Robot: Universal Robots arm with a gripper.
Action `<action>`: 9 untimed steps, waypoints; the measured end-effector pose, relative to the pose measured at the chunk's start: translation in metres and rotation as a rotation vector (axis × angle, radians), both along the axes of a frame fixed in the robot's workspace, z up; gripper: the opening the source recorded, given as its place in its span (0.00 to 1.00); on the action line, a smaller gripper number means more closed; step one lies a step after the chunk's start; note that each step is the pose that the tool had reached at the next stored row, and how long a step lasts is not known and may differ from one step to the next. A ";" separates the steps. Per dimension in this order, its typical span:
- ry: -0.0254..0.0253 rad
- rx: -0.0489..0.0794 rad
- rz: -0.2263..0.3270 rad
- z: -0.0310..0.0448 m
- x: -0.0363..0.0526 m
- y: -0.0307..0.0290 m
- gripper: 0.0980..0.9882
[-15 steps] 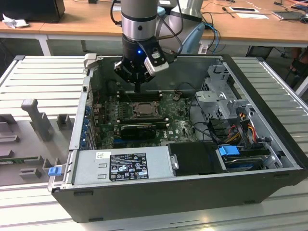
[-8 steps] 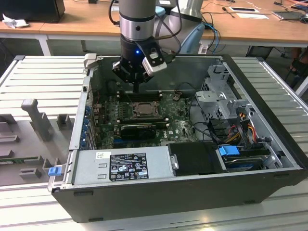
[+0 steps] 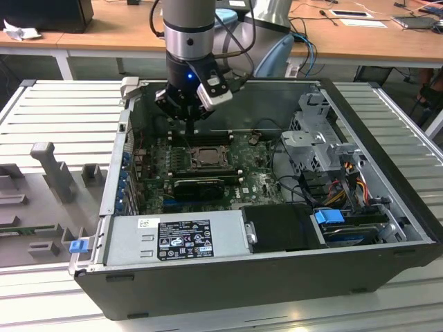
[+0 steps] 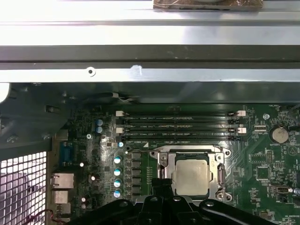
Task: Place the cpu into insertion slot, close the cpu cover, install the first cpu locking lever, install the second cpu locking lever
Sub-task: 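Install the first cpu locking lever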
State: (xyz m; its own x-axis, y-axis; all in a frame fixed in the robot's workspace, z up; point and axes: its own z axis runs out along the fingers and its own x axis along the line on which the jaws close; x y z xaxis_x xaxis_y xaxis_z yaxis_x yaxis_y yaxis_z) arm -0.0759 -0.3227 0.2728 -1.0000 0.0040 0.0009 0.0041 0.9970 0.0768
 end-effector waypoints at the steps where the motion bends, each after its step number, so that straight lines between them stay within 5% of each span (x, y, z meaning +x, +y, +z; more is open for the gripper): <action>1: 0.0000 0.000 0.000 -0.0001 -0.0018 0.0000 0.01; 9: 0.0000 0.000 0.000 -0.0007 -0.0128 0.0000 0.01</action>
State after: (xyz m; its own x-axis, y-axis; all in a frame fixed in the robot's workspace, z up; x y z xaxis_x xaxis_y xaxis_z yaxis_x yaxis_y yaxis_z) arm -0.0887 -0.3227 0.2721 -1.0000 0.0041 0.0009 0.0041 0.9970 0.0769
